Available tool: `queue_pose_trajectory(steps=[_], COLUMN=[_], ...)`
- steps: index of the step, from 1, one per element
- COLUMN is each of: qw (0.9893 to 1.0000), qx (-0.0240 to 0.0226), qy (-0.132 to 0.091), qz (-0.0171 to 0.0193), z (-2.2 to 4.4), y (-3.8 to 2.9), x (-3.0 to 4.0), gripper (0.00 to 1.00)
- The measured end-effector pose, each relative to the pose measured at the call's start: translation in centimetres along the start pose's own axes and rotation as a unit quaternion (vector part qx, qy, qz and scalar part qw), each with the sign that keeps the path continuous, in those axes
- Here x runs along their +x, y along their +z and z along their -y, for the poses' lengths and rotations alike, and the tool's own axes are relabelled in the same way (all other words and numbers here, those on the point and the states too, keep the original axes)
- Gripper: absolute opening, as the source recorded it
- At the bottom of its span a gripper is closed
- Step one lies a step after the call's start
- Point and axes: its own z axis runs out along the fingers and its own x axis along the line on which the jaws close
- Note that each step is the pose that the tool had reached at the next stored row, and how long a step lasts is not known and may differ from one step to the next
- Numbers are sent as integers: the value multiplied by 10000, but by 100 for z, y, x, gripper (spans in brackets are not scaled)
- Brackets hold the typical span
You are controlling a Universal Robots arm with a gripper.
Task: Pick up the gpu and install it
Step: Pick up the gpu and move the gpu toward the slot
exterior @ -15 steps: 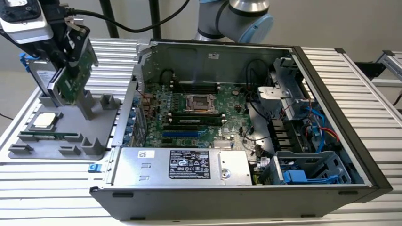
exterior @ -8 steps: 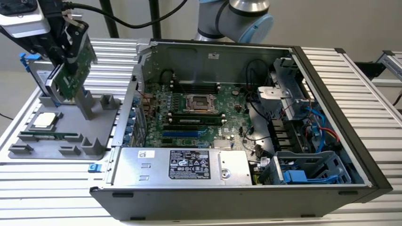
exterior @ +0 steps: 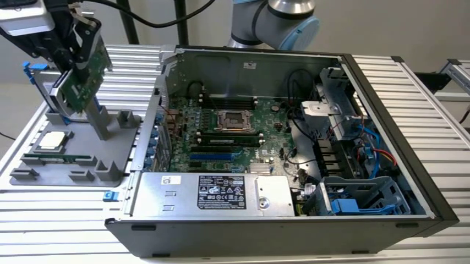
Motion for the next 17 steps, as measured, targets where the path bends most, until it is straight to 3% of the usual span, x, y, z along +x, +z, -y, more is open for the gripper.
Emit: queue_pose_trajectory(steps=[17], qw=[10000], qx=[0], qy=[0], qz=[0], z=[-8], y=[-158], x=[-3], gripper=[0])
